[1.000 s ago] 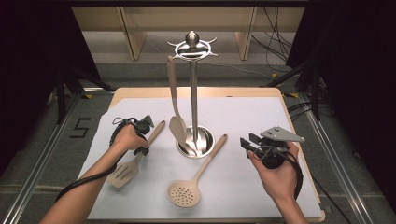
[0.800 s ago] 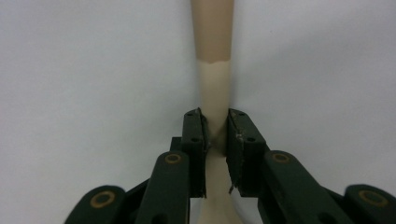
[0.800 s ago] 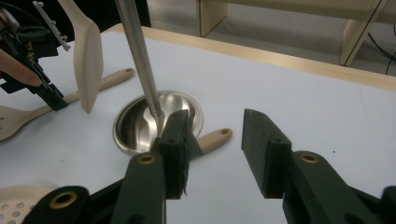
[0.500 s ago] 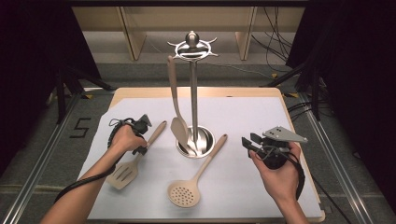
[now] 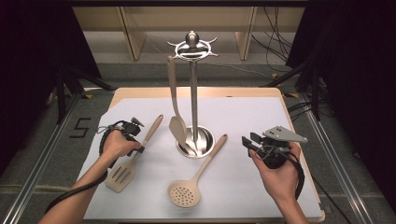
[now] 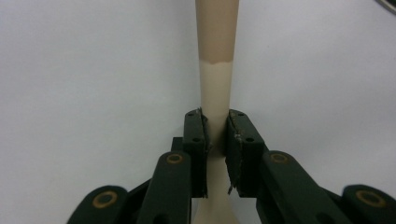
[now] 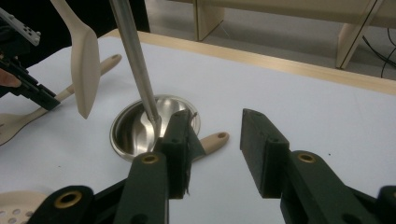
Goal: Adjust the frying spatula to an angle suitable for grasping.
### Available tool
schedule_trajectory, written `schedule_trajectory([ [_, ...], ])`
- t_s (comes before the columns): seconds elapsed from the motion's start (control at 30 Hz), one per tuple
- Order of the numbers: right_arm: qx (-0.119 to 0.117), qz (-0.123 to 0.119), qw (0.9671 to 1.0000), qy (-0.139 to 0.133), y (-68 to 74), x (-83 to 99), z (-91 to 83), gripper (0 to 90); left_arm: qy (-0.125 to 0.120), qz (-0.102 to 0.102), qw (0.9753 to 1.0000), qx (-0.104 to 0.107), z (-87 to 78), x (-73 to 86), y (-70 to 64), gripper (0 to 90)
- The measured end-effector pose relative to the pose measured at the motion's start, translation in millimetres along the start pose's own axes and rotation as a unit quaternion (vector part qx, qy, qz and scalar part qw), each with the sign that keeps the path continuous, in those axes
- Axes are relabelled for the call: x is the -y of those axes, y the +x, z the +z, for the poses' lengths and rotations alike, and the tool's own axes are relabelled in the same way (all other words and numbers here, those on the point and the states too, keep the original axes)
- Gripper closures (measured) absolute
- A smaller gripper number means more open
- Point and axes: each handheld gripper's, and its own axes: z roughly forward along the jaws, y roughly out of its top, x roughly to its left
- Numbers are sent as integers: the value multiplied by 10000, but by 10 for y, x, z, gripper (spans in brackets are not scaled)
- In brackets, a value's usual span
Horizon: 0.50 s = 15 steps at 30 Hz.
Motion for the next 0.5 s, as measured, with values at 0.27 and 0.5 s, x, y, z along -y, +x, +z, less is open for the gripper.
schedule_trajectory([
  [0.27,-28,-30,10000,-59,13,4,17,644,-847,-161,9963,18,-265,89,-20,782],
  [0.5,-19,129,9999,-65,59,11,23,643,-1707,-69,9853,51,-462,180,-114,782],
])
